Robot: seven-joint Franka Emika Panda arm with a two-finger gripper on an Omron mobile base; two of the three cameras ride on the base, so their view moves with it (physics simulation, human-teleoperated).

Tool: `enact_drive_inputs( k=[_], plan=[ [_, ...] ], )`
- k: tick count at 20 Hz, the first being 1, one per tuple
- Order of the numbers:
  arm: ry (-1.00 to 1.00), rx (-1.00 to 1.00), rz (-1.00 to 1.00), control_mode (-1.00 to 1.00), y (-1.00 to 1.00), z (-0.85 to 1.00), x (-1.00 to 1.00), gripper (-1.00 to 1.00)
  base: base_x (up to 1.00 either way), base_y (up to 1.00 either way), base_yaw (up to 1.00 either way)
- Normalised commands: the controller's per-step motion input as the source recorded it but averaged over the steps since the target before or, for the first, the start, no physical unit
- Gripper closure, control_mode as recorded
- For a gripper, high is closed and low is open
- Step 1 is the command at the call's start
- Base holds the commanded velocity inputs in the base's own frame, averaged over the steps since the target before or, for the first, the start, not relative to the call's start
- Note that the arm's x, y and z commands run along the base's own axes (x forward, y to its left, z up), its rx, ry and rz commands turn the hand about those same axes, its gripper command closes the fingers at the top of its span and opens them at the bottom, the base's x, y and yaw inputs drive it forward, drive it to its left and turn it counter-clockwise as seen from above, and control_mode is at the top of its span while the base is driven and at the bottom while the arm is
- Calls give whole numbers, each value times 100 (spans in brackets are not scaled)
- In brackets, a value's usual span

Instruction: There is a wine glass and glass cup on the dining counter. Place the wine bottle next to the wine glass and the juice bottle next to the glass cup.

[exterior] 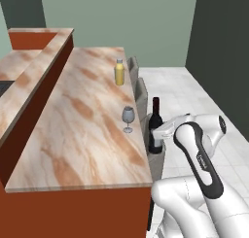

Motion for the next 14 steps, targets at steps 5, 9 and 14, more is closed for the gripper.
enact_drive_inputs(
  k=[5, 9, 14],
  plan=[
    [0, 0, 0, 100, 0, 0, 0, 100, 0, 0, 0],
    [0, 0, 0, -100, 0, 0, 3, 100, 0, 0, 0],
    [0, 0, 0, -100, 10, 0, 25, 100, 0, 0, 0]
  ],
)
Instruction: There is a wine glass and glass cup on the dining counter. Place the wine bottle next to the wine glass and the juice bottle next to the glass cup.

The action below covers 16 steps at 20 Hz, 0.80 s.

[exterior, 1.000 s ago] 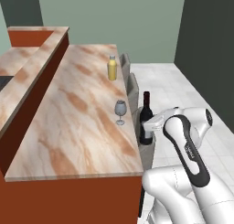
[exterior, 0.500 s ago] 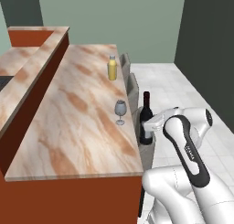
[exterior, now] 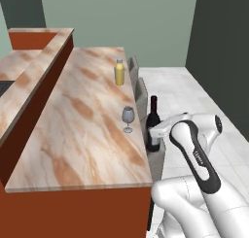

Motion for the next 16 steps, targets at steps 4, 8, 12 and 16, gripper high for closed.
enact_drive_inputs(
  k=[4, 8, 12, 16],
  plan=[
    [-3, 0, 0, -100, 22, -4, 36, 100, 0, 0, 0],
    [0, 0, 0, -100, 31, -10, 32, 100, 0, 0, 0],
    [0, 0, 0, -100, 18, -23, 29, 100, 0, 0, 0],
    [0, 0, 0, -100, 7, -27, 22, 100, 0, 0, 0]
  ],
)
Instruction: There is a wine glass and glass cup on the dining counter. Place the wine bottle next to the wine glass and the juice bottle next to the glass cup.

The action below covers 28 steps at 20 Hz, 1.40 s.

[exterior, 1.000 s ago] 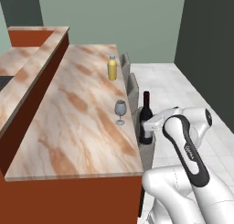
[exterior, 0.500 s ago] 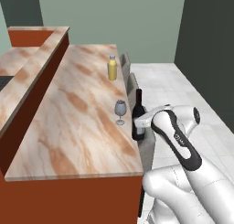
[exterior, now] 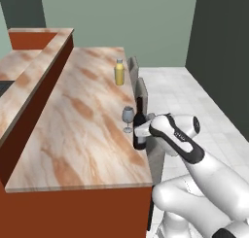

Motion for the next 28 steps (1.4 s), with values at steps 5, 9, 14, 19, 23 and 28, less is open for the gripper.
enact_drive_inputs(
  k=[5, 9, 14, 19, 23, 28],
  plan=[
    [0, 0, 0, -100, 10, -26, 18, 100, 0, 0, 0],
    [0, -1, 0, -100, 6, -15, 21, 100, 0, 0, 0],
    [0, -1, 0, -100, 0, -13, 23, 100, 0, 0, 0],
    [0, -4, 0, -100, 0, -12, 18, 100, 0, 0, 0],
    [0, -5, 0, -100, 0, -11, 16, 100, 0, 0, 0],
    [-2, -1, 0, -100, 0, -5, 23, 100, 0, 0, 0]
  ],
)
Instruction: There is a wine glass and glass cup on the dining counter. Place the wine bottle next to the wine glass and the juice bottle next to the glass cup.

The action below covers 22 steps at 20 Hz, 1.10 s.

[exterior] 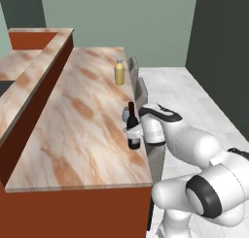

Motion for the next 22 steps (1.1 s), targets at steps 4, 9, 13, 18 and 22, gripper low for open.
enact_drive_inputs(
  k=[4, 9, 13, 18, 22],
  plan=[
    [-1, 0, 2, -100, 0, -4, 27, 100, 0, 0, 0],
    [-1, 0, 3, -100, 0, -6, 27, 100, 0, 0, 0],
    [-2, 0, 3, -100, 0, -15, 20, 100, 0, 0, 0],
    [-3, 0, 3, -100, 1, -19, 14, 100, 0, 0, 0],
    [-3, 0, 2, -100, 3, -23, 2, 100, 0, 0, 0]
  ],
)
